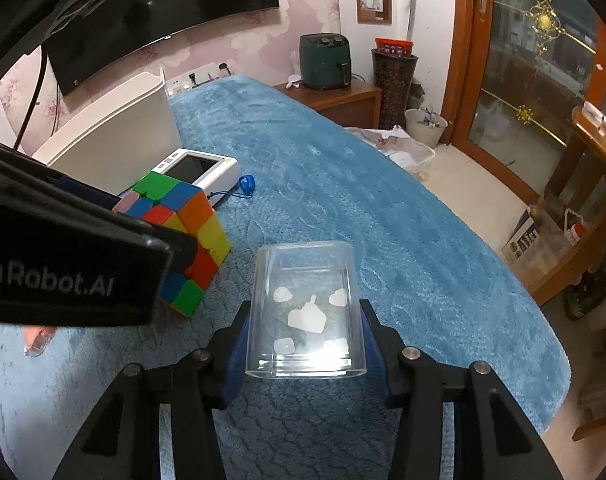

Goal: Organize rigid objects
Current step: 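Grasp the Rubik's cube with the left tool while the right tool grasps the clear small box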

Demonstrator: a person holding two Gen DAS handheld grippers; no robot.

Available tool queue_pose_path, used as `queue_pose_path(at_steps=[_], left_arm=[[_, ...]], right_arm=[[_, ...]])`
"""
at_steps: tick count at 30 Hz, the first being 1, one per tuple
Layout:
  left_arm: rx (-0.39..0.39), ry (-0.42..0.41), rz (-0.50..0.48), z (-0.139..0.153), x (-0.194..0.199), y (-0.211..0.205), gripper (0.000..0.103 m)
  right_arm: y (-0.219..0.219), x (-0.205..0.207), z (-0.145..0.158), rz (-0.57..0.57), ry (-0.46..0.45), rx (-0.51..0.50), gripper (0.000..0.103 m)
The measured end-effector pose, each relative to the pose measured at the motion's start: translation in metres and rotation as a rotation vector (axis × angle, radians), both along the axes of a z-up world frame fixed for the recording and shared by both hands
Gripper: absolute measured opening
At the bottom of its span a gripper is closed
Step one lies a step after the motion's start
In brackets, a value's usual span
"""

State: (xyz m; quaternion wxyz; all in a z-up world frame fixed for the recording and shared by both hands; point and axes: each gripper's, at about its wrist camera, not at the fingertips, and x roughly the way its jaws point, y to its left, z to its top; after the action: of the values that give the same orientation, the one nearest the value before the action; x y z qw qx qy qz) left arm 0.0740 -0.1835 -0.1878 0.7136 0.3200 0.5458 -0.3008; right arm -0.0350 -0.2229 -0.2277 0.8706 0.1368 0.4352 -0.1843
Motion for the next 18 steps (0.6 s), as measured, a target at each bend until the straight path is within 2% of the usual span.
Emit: queue_pose_path(at_steps=[8, 18], left_arm=[[-0.035, -0.033, 0.01, 0.011, -0.002, 0.012, 0.062], [-0.131, -0.041, 0.109, 0.061, 0.004, 0.056, 0.061]], right_arm=[[-0.001, -0.002, 0.013, 0.034, 0.0, 0.034, 0.049], [0.014, 0.009, 0.05, 0.12, -0.045, 0.033, 0.049]])
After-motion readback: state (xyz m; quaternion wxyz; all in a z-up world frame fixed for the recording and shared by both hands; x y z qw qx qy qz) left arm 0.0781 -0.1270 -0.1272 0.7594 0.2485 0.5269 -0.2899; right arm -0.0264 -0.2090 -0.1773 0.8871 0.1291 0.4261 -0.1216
